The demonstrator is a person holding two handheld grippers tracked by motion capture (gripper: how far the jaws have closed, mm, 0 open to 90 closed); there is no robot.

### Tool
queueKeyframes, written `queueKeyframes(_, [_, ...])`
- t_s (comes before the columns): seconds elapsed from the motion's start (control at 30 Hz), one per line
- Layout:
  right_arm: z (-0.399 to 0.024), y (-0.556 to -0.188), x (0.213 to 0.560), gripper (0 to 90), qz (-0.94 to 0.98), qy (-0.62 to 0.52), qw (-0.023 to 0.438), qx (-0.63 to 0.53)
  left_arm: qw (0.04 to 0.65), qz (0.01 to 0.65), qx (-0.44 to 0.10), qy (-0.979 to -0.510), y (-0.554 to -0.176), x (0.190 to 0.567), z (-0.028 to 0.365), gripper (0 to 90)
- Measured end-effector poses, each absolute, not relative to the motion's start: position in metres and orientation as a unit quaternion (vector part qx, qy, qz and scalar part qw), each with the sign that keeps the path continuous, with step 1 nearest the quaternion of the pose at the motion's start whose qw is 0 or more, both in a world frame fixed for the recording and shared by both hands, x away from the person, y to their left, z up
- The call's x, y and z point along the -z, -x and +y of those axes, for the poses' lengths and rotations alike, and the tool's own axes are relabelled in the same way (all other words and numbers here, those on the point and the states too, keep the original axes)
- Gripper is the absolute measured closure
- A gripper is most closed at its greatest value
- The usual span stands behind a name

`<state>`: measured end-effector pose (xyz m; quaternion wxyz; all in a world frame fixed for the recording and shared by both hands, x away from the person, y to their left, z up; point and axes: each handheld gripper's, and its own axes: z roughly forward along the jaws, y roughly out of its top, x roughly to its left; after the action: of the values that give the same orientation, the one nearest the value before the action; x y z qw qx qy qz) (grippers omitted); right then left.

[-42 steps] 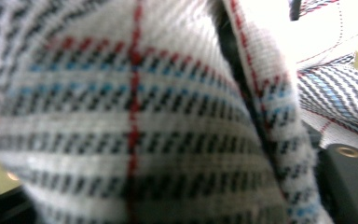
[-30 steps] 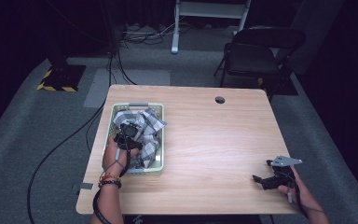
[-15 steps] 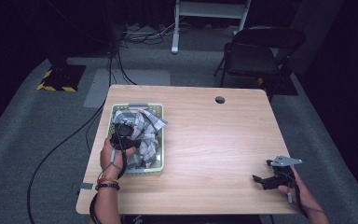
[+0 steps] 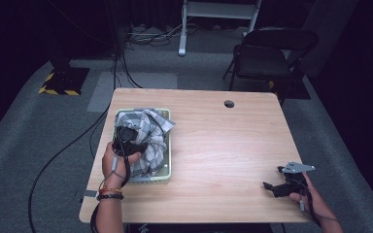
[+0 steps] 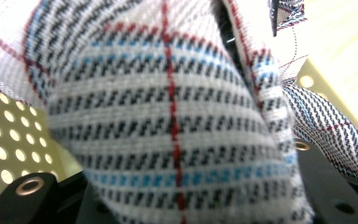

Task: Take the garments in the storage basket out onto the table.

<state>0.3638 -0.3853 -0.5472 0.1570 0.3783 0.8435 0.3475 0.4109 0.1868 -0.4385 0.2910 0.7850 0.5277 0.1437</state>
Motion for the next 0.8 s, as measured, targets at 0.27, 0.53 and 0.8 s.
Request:
queueKeyframes(0.27, [-0.385,-0.364,0.547,0.1,0.844,-0.378,0.157,-0.348,0.304,0.529,-0.145,-0.779,-0.407,0.432,0.188,56.3])
queueKeyframes(0.53, [-0.385,-0.364,0.547,0.1,0.844,-0.378,0.157,-0.348,0.32,0.525,-0.153,-0.773,-0.4,0.421,0.189,56.2])
queueKeyframes(0.8, [-0.385,-0.364,0.547,0.1,0.844,-0.378,0.157,-0.347,0.33,0.518,-0.163,-0.772,-0.394,0.411,0.185,56.2])
